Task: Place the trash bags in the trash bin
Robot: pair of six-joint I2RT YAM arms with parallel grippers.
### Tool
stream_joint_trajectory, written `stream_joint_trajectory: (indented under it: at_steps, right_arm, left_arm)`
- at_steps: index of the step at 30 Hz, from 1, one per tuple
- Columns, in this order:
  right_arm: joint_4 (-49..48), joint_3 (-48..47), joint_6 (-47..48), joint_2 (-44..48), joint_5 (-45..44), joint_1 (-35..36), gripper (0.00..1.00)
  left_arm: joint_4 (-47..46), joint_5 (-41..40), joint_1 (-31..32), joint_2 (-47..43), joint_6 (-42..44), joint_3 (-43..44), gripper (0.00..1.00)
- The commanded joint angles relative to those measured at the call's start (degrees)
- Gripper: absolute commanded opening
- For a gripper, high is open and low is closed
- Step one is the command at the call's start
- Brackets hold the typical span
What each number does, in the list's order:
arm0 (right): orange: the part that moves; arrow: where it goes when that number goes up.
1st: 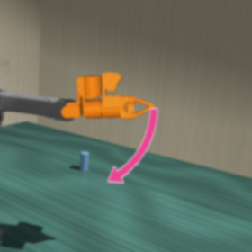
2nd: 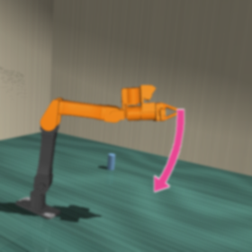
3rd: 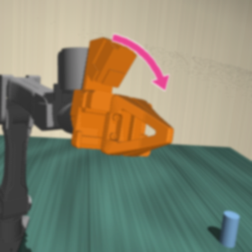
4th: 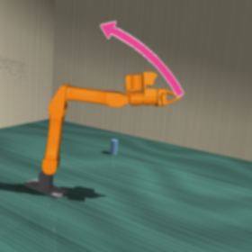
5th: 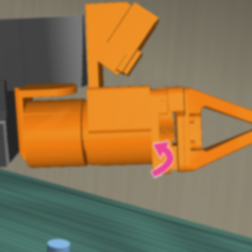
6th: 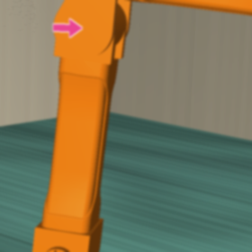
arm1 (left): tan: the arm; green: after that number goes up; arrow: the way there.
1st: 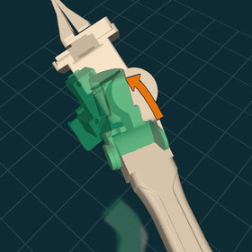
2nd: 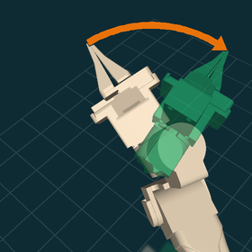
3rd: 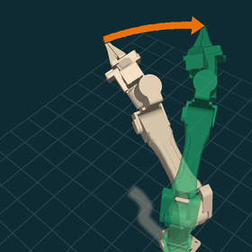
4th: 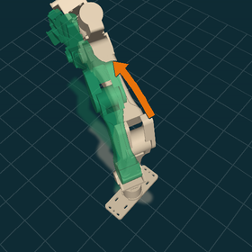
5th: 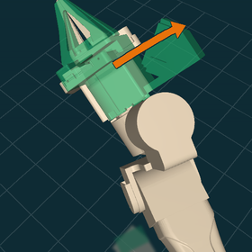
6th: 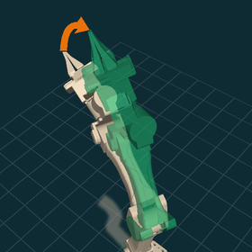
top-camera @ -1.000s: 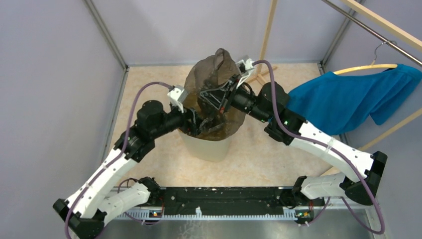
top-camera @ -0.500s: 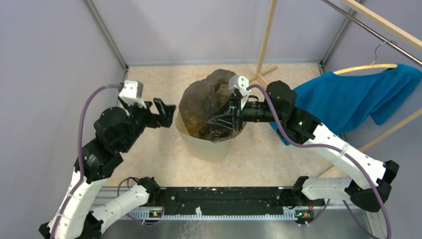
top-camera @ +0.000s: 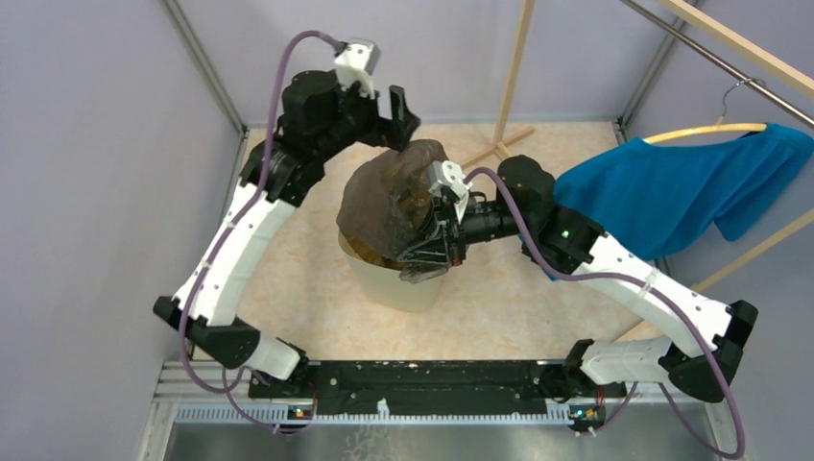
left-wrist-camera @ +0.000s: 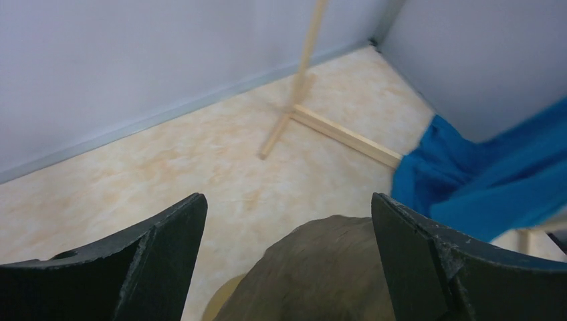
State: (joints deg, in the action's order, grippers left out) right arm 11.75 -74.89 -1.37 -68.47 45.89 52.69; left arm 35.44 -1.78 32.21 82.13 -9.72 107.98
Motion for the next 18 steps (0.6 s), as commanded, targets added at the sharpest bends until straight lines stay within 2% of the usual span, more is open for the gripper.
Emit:
stream_joint_trajectory:
  at_steps: [1, 3, 6, 8, 11, 13, 18]
  right_arm:
    - [-3.0, -2.2, -1.4, -1.4, 5.0, -0.2, 0.0]
    - [-3.1, -2.4, -2.0, -1.8, 5.7, -0.2, 0.0]
    - [-3.0, -2.4, -2.1, -1.9, 5.5, -0.2, 0.0]
    - [-3.5, -1.9, -2.3, -1.5, 4.9, -0.2, 0.0]
    - [-3.8, -1.5, -2.3, -1.1, 4.1, -0.2, 0.0]
    - [-3.8, -1.3, -2.2, -1.0, 3.3, -0.2, 0.0]
    - [-5.4, 0.1, -2.2, -0.3, -1.5, -0.2, 0.0]
  left_arm:
    - [-10.3, 26.9, -1.0, 4.1, 1.6, 2.0, 0.98]
    - [-11.9, 36.5, -1.9, 7.1, 1.0, 2.1, 0.97]
    - [-9.6, 45.2, -2.0, 10.9, 1.0, 2.3, 0.89]
    - [-9.4, 48.2, -1.9, 10.7, 1.8, -1.3, 0.81]
    - [-8.6, 46.9, -1.9, 6.2, 4.3, -8.9, 0.72]
    - [-6.8, 44.6, -1.9, 3.4, 6.3, -13.6, 0.72]
    - [-1.9, 30.0, -2.0, -1.3, 6.2, -20.8, 0.69]
